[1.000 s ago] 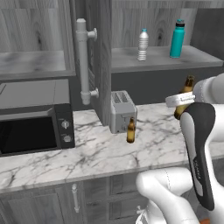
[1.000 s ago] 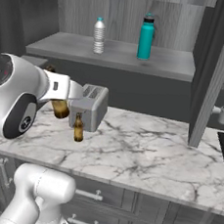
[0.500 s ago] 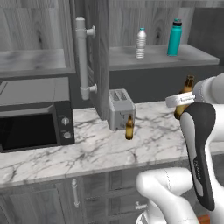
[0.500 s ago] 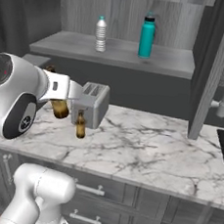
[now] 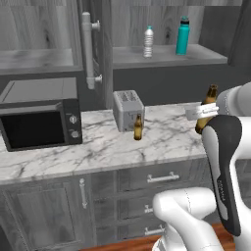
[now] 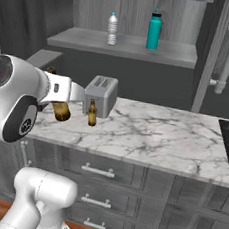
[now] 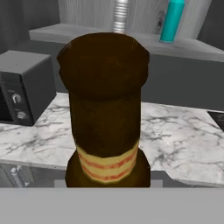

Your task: Sort all alcoholic drinks to one cabinet, and non-alcoholic drinks to the other.

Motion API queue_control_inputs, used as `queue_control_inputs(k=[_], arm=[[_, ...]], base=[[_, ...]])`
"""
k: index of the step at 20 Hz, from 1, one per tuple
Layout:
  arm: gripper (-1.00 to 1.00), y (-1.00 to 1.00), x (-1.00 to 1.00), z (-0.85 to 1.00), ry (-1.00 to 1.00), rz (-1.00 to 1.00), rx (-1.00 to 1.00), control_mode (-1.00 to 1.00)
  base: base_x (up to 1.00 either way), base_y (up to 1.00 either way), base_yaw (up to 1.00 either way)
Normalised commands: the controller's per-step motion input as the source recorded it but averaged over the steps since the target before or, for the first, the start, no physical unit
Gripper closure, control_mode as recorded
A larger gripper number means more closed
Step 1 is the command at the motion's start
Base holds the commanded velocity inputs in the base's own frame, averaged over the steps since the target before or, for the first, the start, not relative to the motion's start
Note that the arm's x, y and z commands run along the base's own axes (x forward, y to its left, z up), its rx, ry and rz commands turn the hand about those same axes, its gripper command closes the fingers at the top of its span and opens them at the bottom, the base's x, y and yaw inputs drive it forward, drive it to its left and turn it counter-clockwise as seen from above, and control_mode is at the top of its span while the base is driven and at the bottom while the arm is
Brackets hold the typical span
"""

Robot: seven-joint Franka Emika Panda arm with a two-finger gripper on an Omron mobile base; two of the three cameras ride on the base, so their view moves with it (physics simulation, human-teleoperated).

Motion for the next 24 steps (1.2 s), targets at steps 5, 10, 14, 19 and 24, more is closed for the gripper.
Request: queue_control_inputs(k=[5,10,14,19,24], arm=[[1.0,0.0,0.0,0.0,0.0,0.0,0.0,1.0],[1.0,0.0,0.0,0.0,0.0,0.0,0.0,1.0],[1.0,0.0,0.0,0.0,0.0,0.0,0.0,1.0],[1.0,0.0,0.0,0.0,0.0,0.0,0.0,1.0],[1.0,0.0,0.0,0.0,0.0,0.0,0.0,1.0]], base=[[-0.56,0.0,0.0],[-0.41,0.11,-0.01],[-0.34,0.24,-0.02],[-0.31,0.29,-0.02],[-0.29,0.38,-0.01]])
